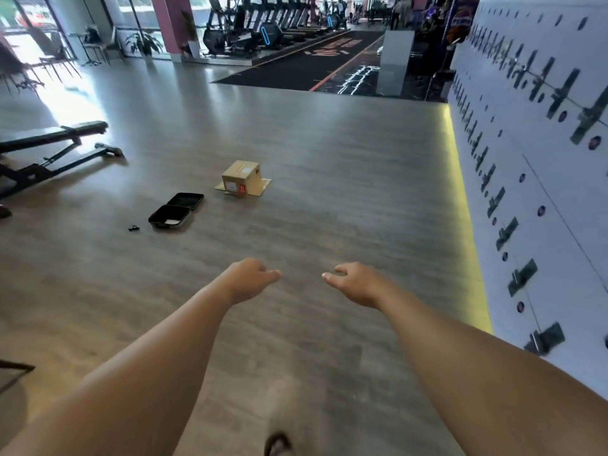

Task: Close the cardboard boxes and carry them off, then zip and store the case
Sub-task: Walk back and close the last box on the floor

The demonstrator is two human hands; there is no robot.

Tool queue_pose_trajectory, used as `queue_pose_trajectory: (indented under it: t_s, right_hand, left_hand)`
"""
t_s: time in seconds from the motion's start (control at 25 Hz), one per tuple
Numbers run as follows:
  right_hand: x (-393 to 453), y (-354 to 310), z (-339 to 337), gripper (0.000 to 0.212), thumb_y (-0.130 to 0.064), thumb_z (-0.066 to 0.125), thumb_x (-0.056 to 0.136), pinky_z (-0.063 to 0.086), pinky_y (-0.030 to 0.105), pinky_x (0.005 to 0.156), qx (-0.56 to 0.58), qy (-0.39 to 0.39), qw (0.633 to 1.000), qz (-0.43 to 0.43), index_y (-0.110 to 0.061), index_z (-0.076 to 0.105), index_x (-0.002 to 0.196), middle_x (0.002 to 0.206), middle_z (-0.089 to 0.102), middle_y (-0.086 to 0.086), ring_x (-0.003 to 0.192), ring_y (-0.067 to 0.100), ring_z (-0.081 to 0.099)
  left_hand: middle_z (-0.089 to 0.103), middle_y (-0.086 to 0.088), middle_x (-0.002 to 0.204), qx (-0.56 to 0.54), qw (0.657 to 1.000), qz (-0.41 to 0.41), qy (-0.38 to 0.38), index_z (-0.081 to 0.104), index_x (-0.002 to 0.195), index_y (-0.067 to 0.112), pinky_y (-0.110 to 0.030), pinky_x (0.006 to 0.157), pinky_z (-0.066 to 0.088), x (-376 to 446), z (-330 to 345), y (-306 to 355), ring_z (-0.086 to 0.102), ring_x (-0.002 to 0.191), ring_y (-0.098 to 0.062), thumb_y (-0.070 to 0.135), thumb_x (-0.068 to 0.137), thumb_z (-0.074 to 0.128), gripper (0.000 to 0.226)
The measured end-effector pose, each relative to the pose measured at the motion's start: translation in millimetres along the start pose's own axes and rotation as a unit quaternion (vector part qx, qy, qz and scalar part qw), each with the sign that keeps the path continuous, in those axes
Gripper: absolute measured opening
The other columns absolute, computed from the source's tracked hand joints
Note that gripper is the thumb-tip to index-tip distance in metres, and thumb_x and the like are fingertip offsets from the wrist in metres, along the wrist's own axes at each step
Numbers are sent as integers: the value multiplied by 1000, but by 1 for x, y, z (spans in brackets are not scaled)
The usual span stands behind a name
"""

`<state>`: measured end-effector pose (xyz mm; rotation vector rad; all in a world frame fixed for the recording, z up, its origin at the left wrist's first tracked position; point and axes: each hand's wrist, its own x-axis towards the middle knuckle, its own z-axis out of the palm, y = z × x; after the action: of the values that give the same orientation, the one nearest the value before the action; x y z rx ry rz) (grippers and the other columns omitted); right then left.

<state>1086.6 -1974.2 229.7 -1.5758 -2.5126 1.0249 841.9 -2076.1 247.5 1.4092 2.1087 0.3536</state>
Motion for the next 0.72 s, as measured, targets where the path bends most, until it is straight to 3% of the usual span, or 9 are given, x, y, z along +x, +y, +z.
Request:
queue_pose_trajectory:
  t_s: [0.2,0.36,0.52,0.72]
  right_hand:
    - [168,-5,-50,77,-66,52,94,33,33,114,-2,-3,1000,-5,-15,47,151,157,44,5,144,24,42]
    - [292,-8,-104,78,-65,54,93,34,34,115,-4,-17,1000,13,-14,46,151,158,43,6,144,24,42]
    - [403,-7,-156,80,-64,57,93,34,33,114,-7,-15,1000,17,-12,45,152,158,42,9,144,26,41]
    - [569,-5,-201,82,-64,60,91,34,33,115,3,-25,1000,3,-11,44,152,158,42,9,144,26,43]
  left_hand:
    - [62,0,82,-36,999,-13,14,58,73,19,-33,67,41,168,-41,-1,60,83,-20,59,89,57,44]
    - [67,-3,90,-31,999,-26,-11,68,87,14,-33,76,47,301,-79,13,62,88,-22,61,90,54,49]
    - [67,-2,82,-31,999,-30,-15,64,74,17,-31,65,44,412,-118,31,62,80,-18,60,90,55,47]
    - [68,-1,89,-26,997,-72,-7,69,90,14,-29,68,47,560,-158,34,62,84,-17,64,87,55,52]
